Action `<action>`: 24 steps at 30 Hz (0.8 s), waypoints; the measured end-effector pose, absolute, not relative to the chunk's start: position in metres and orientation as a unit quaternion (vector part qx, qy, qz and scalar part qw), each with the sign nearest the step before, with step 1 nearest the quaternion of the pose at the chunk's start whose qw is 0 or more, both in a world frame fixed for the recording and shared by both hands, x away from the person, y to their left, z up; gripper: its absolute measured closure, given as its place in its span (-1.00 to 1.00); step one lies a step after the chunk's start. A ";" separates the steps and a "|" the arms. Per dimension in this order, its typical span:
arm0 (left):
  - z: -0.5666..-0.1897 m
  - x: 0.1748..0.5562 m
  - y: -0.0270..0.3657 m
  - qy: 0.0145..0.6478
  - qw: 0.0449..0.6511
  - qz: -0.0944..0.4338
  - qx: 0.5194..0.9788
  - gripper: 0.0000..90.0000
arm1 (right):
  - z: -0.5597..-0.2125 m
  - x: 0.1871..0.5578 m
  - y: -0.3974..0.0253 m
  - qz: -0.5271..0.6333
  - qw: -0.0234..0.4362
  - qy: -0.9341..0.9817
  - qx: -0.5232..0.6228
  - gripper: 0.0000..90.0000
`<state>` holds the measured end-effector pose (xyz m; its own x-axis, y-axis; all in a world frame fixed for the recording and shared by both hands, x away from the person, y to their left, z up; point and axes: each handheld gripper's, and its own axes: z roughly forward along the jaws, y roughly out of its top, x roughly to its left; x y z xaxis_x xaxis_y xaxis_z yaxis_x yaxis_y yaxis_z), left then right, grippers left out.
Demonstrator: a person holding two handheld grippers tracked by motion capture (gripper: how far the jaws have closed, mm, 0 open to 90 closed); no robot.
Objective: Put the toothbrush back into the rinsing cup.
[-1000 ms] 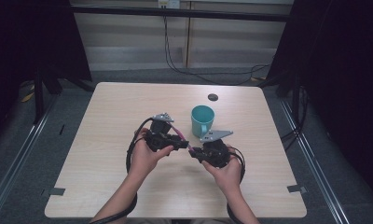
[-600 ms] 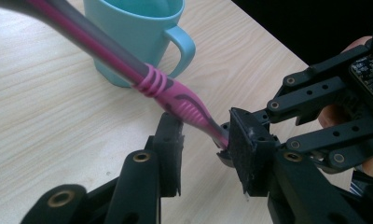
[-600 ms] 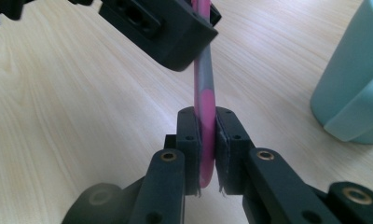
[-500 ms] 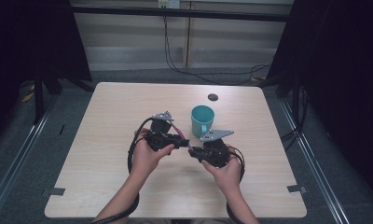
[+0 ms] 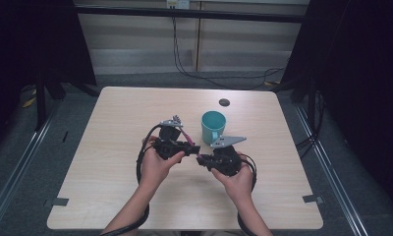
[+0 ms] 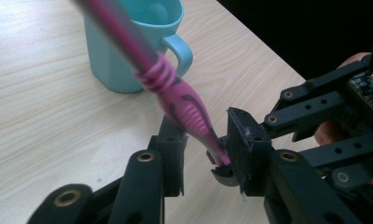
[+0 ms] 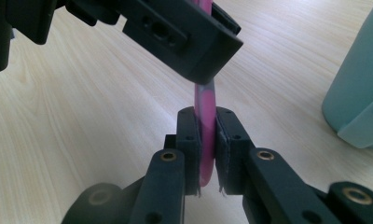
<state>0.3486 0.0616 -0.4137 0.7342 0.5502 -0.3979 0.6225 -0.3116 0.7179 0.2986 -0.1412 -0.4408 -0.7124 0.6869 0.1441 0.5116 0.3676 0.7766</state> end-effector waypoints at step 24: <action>-0.413 0.345 0.058 0.354 0.470 -0.050 0.807 0.84 | -0.446 0.297 -0.125 0.441 0.066 0.820 0.359 0.67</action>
